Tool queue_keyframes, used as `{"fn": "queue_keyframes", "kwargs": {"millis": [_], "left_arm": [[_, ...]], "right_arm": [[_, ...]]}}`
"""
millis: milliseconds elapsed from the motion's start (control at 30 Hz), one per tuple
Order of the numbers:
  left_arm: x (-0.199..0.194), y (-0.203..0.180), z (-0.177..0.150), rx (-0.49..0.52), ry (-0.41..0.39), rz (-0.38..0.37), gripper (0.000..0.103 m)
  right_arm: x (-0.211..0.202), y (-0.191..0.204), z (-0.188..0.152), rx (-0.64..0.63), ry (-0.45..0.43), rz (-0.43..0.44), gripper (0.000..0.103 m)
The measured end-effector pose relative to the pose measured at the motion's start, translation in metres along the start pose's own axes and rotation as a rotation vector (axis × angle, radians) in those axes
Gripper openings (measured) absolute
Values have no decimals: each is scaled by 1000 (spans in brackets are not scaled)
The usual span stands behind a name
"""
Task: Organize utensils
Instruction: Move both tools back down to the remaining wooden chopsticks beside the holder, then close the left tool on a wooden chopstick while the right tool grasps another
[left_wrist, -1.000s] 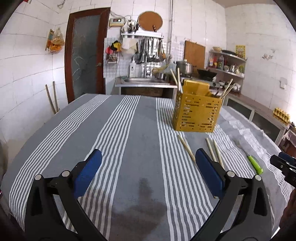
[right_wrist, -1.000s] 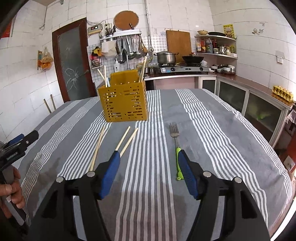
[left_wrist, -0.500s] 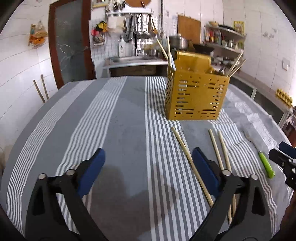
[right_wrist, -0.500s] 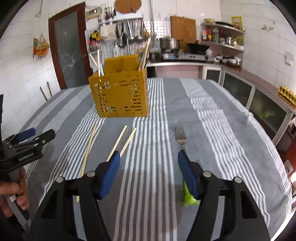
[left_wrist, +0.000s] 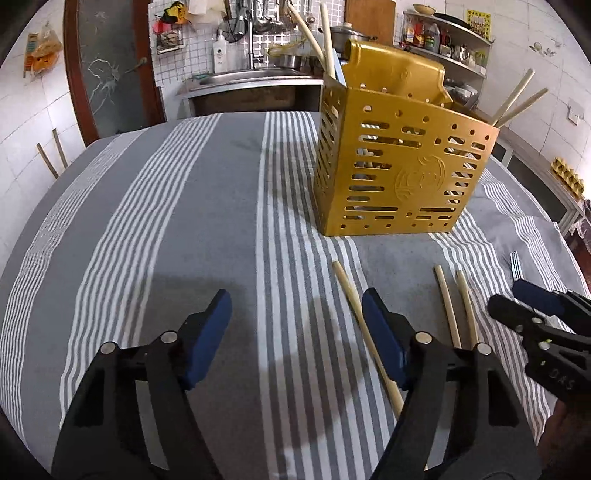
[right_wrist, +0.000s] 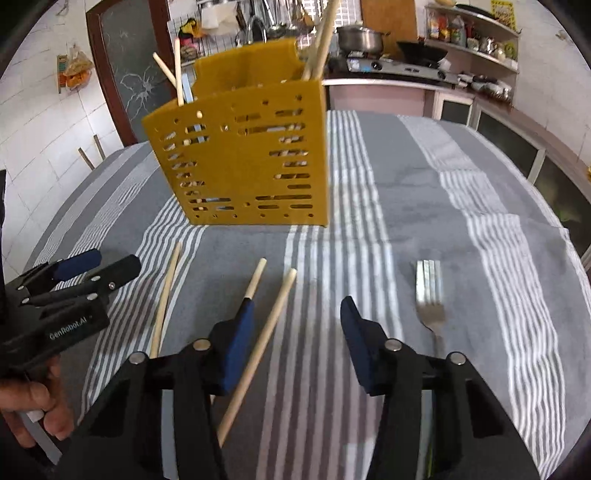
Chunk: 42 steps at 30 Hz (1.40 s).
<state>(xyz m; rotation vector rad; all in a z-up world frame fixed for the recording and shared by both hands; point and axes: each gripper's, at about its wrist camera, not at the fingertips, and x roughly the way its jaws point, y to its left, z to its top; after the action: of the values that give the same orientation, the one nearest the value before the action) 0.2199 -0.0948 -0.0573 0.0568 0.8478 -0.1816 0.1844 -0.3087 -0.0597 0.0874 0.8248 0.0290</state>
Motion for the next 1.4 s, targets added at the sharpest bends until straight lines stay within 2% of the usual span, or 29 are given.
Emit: {"fn": "queue_keyframes", "kwargs": {"millis": [67,133,200,300,467,833,967,1167,1300,1400], "left_arm": [[5,-2,4,3,9,1,67],[14,-3,7,12,37,-4,61],[24,-5,8,28,80,-24,45],[34,-10,9,54,120,-47,39],[49,-19,14,80,157,-47,39],[59,-29,32,91,183,-43,38],[52,-36,35,77,178,-83,35],[40,-39,41,55,133,-75,35],[50,-47,37,55,173,-112,35],[61,-51,34,51,193,-109,35]], "right_arm": [[9,6,3,-19,22,-3,44],[17,8,3,-24,51,-5,39],[27,10,3,-34,91,1,32],[36,7,3,-39,109,19,32],[43,4,15,-32,136,25,23],[45,13,22,-54,173,15,13],[42,14,21,-55,169,16,12],[46,2,28,-41,168,34,12],[48,-2,29,-37,166,39,11],[48,-5,28,-39,167,42,11]]}}
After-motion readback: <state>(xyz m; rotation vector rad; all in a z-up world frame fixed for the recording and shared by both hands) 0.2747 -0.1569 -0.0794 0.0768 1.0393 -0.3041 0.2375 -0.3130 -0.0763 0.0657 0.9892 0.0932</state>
